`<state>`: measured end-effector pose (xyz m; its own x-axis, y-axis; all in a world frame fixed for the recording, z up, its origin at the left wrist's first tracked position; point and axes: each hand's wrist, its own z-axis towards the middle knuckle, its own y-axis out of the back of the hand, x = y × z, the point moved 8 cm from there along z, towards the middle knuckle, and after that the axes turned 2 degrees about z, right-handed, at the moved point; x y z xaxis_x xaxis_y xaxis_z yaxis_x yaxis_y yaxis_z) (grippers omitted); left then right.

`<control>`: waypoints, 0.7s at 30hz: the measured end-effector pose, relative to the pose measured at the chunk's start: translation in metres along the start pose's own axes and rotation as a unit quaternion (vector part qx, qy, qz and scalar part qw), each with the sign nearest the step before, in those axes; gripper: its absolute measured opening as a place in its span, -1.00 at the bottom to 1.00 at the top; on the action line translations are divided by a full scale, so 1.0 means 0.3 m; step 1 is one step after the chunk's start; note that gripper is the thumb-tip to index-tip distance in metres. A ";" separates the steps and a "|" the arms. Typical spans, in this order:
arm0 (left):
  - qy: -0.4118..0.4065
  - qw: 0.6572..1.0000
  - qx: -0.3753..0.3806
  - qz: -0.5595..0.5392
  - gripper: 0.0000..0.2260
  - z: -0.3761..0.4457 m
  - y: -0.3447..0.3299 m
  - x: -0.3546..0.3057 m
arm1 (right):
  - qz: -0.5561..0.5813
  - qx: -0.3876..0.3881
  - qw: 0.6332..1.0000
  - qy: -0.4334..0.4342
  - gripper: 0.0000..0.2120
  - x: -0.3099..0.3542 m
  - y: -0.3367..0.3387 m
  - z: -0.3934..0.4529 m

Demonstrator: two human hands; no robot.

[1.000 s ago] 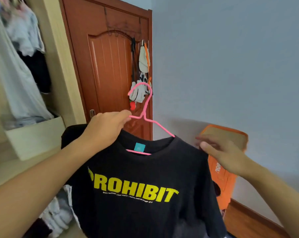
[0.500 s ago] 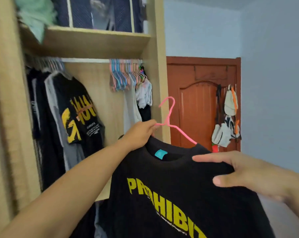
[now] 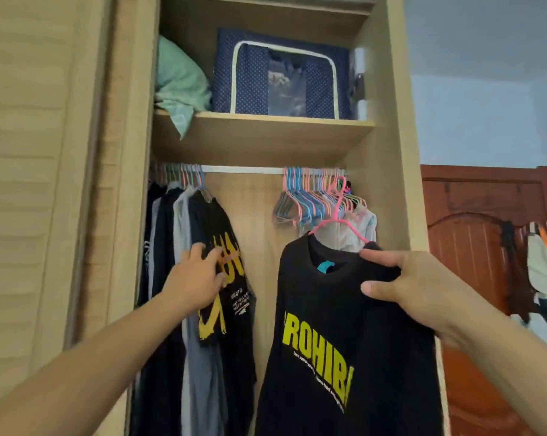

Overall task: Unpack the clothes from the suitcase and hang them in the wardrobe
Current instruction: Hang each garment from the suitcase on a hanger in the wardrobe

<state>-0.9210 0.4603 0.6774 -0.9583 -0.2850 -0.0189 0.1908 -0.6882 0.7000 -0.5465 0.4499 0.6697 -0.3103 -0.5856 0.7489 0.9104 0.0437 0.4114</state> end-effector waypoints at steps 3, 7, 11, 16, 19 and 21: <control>0.008 0.989 -0.121 0.080 -0.42 0.114 0.059 0.288 | -0.056 -0.031 0.997 0.047 -0.42 0.144 -0.100 0.255; 0.044 0.971 -0.205 0.111 -0.41 0.262 0.104 0.551 | -0.088 -0.027 0.994 0.058 -0.42 0.234 -0.299 0.551; 0.077 0.968 -0.226 0.074 -0.30 0.403 0.113 0.691 | -0.084 -0.040 0.994 0.051 -0.39 0.241 -0.469 0.800; 0.101 0.952 -0.287 0.011 -0.30 0.517 0.111 0.790 | -0.155 -0.050 0.983 0.087 -0.39 0.403 -0.599 1.109; 0.087 0.944 -0.319 0.021 -0.31 0.525 0.103 0.809 | -0.211 -0.048 0.971 0.106 -0.38 0.460 -0.721 1.264; 0.083 0.942 -0.325 0.027 -0.31 0.525 0.103 0.813 | -0.234 -0.034 0.967 0.094 -0.38 0.455 -0.810 1.354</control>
<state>-1.1823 0.4747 0.8069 -0.9072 -0.3949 -0.1447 0.3803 -0.9172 0.1187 -0.9212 0.6882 0.8829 -0.6428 -0.6657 0.3790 0.7008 -0.3114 0.6418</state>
